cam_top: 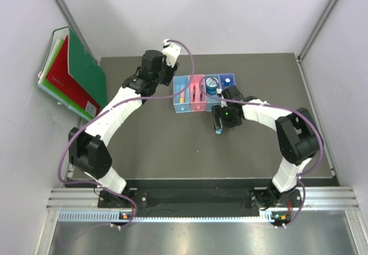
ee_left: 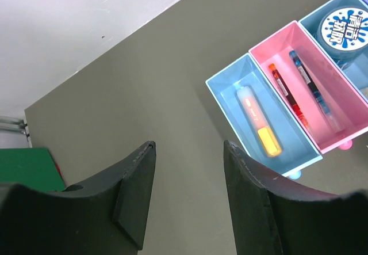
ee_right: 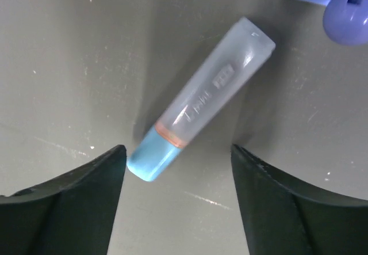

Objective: Sort the stationery into containers
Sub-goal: Pick up the pen from the center of the board.

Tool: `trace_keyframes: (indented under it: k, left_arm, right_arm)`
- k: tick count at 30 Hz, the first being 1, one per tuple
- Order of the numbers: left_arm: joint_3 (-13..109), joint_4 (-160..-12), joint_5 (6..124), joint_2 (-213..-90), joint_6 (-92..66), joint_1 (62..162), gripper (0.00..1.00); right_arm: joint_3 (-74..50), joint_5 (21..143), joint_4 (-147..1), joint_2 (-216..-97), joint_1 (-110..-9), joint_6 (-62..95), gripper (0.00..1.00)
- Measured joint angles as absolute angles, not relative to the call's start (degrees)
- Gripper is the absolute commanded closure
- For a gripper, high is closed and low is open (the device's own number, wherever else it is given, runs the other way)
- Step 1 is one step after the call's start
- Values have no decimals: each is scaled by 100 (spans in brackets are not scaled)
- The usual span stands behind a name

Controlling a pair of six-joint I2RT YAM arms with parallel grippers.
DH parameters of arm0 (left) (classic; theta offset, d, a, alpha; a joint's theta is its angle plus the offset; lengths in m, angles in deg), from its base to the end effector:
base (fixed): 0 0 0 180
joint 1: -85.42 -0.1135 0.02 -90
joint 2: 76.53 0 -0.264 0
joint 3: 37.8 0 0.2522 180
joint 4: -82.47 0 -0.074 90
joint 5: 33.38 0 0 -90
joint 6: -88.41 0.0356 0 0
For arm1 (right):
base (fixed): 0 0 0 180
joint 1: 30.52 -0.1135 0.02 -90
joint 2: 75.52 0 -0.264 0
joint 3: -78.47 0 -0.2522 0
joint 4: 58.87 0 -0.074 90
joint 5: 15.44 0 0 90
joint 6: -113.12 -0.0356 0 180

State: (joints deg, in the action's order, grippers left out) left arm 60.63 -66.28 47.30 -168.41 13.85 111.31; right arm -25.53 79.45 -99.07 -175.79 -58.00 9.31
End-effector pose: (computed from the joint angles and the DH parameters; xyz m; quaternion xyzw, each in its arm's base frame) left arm 0.3429 -0.1600 0.3605 0.2551 0.8007 0.0192 0.5417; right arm 0.3039 0.1615 0.1708 -0.1253 0.9663 0.1168 0.1919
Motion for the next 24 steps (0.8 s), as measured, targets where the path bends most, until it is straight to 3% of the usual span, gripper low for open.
trace_keyframes:
  k: [13,21,24]
  left_arm:
    - [6131,-6741,4736,-16941,1488,11013,43]
    - [6159,-6752,4732,-16987,1486,10959,43]
    - [6159,-6761,4656,-16987,1475,10904,35]
  right_arm:
    - [-2496,7855,-9874,-17684,-5831,875,97]
    - [-2496,7846,-9891,-17664,-5864,1056,100]
    - [-2510,7851,-9996,-17566,-5896,1229,100]
